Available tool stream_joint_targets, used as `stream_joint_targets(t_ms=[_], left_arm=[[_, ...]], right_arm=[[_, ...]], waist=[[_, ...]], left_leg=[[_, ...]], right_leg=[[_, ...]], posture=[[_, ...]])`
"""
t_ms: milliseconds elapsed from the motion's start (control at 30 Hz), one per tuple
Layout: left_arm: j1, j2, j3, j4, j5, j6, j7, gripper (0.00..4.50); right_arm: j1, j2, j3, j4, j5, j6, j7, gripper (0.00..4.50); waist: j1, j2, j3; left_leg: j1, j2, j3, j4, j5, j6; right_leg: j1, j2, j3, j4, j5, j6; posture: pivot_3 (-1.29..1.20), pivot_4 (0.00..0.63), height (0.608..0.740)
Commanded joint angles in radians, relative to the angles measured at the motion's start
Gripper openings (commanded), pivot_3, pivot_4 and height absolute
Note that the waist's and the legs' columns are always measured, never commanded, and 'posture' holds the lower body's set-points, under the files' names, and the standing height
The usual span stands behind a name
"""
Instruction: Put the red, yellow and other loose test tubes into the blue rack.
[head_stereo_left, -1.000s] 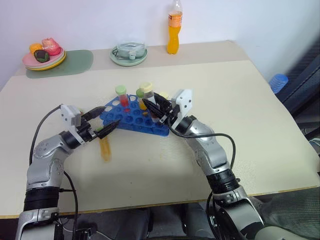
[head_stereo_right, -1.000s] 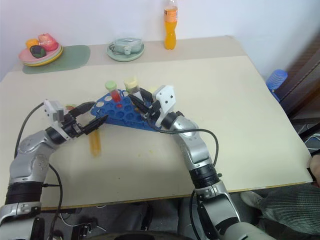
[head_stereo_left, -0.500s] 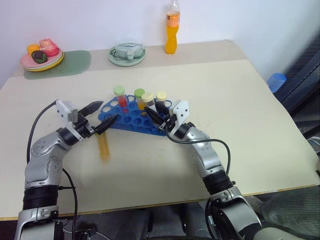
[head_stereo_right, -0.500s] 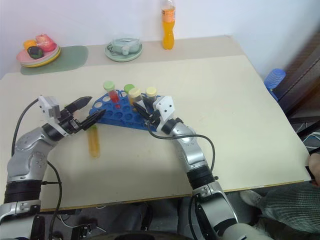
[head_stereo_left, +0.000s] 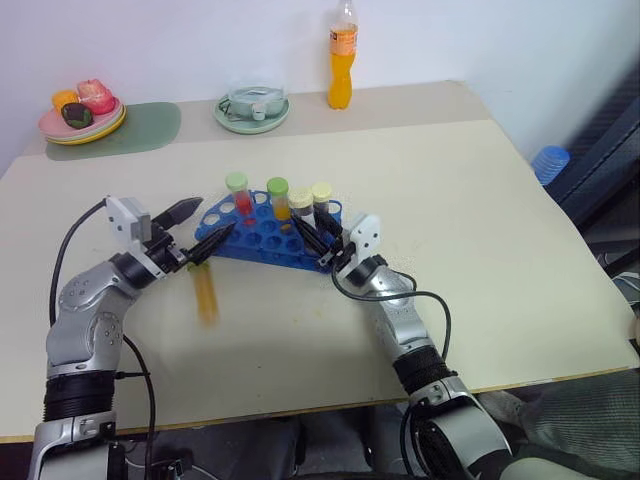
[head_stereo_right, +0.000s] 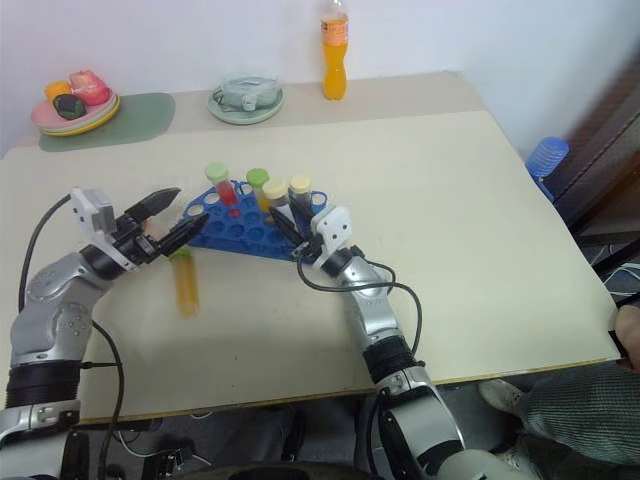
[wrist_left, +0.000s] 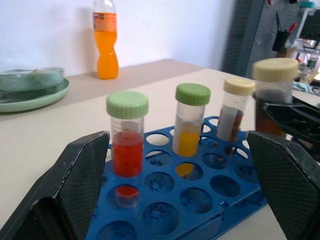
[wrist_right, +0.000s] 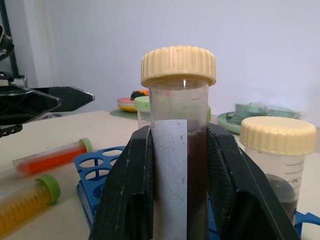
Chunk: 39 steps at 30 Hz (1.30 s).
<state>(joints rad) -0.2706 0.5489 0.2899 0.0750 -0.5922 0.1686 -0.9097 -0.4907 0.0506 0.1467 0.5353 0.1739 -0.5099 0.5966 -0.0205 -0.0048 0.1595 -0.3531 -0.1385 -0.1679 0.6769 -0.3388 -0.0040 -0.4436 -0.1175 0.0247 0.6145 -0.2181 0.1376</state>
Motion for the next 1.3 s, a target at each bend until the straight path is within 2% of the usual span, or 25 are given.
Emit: stream_joint_targets(t_ms=[33,267,367,500,533,700,833,933,967,1033,1100,1200,1300], left_arm=[[-0.012,-0.003,0.024,-0.034,-0.021,-0.003,0.007,4.5],[-0.022,-0.009,0.02,-0.028,-0.027,0.002,0.01,4.5],[-0.017,-0.01,0.019,-0.035,-0.03,0.01,0.013,4.5],[-0.005,-0.005,0.032,-0.06,-0.058,0.053,0.028,4.5],[0.0,-0.003,0.035,-0.067,-0.063,0.063,0.036,4.5],[0.035,0.0,0.051,-0.135,-0.084,0.142,0.103,4.5],[0.131,0.005,0.058,-0.318,-0.06,0.275,0.299,4.5],[0.197,0.018,0.091,-0.456,-0.101,0.401,0.418,4.5],[0.211,0.017,0.109,-0.499,-0.141,0.461,0.468,4.5],[0.223,0.001,0.175,-0.638,-0.21,0.764,0.742,4.5],[0.21,-0.012,0.244,-0.689,-0.393,1.011,0.96,4.5],[0.176,-0.004,0.293,-0.691,-0.627,1.187,1.189,4.5],[0.189,0.068,0.248,-0.651,-0.921,1.13,1.471,4.5]], right_arm=[[0.035,-0.006,-0.01,0.077,-0.022,-0.063,0.001,0.82],[0.048,-0.006,-0.021,0.133,-0.017,-0.107,0.008,0.82],[0.058,-0.011,-0.028,0.128,0.001,-0.096,0.033,2.29],[0.062,-0.037,-0.023,0.099,-0.05,-0.117,0.006,4.34],[0.068,-0.046,-0.023,0.082,-0.055,-0.11,0.006,4.46],[0.123,-0.119,-0.015,-0.024,-0.07,-0.064,0.025,4.46],[0.226,-0.25,-0.016,-0.229,-0.057,0.052,0.077,4.46],[0.31,-0.375,-0.027,-0.424,-0.006,0.177,0.148,4.46],[0.335,-0.412,-0.036,-0.48,0.014,0.215,0.164,4.46],[0.394,-0.538,-0.074,-0.608,0.085,0.305,0.245,4.46],[0.425,-0.624,-0.104,-0.683,0.134,0.362,0.294,4.46],[0.428,-0.73,-0.13,-0.751,0.21,0.434,0.394,4.46],[0.413,-0.78,-0.134,-0.789,0.271,0.488,0.467,4.46]], waist=[[0.003,0.0,0.0],[0.003,-0.002,-0.002],[0.004,-0.003,-0.004],[0.006,-0.004,-0.005],[0.007,-0.004,-0.005],[0.012,-0.004,-0.005],[0.014,-0.004,-0.004],[0.013,-0.003,-0.004],[0.013,-0.002,-0.003],[0.013,0.0,-0.002],[0.015,0.0,-0.002],[0.015,0.0,-0.002],[0.024,-0.002,-0.001]], left_leg=[[0.0,0.0,0.0,0.0,0.0,0.0],[0.003,0.0,-0.001,0.0,0.0,0.0],[0.004,0.0,-0.001,0.0,0.0,0.0],[0.005,0.0,-0.001,0.0,0.0,0.0],[0.005,0.0,-0.001,0.0,0.0,0.0],[0.005,-0.001,-0.002,0.0,0.0,0.0],[0.004,-0.001,-0.002,0.0,-0.001,0.001],[0.001,-0.001,-0.001,0.0,-0.001,0.001],[0.0,-0.001,-0.001,0.0,-0.001,0.001],[-0.001,-0.001,-0.001,0.001,-0.001,0.001],[-0.001,-0.001,-0.001,0.001,-0.001,0.001],[0.0,0.0,-0.001,0.001,-0.001,0.0],[0.0,0.001,-0.001,0.001,-0.001,0.0]], right_leg=[[0.0,0.0,0.0,0.0,0.0,0.0],[0.003,0.0,0.0,0.0,0.0,0.0],[0.004,0.0,0.0,0.0,0.0,0.0],[0.004,0.0,0.0,0.0,0.0,0.0],[0.004,0.0,0.0,0.0,0.0,0.0],[0.003,0.0,0.0,-0.001,0.0,0.0],[0.004,0.0,0.0,-0.001,0.0,0.0],[0.002,-0.001,0.0,-0.001,0.0,0.0],[0.002,-0.001,0.001,-0.001,0.0,0.0],[0.001,0.0,0.001,-0.001,0.0,0.0],[0.001,0.0,0.001,-0.001,0.0,0.0],[0.002,0.0,0.001,0.0,0.0,0.0],[0.002,0.0,0.001,0.0,0.0,0.0]], posture=[[0.0,0.15,0.74],[0.0,0.15,0.74],[0.0,0.15,0.74],[0.0,0.15,0.74],[0.0,0.15,0.74],[0.0,0.15,0.74],[0.0,0.15,0.74],[0.0,0.15,0.74],[0.0,0.15,0.74],[0.0,0.15,0.74],[0.0,0.15,0.74],[0.0,0.15,0.74],[0.0,0.15,0.74]])
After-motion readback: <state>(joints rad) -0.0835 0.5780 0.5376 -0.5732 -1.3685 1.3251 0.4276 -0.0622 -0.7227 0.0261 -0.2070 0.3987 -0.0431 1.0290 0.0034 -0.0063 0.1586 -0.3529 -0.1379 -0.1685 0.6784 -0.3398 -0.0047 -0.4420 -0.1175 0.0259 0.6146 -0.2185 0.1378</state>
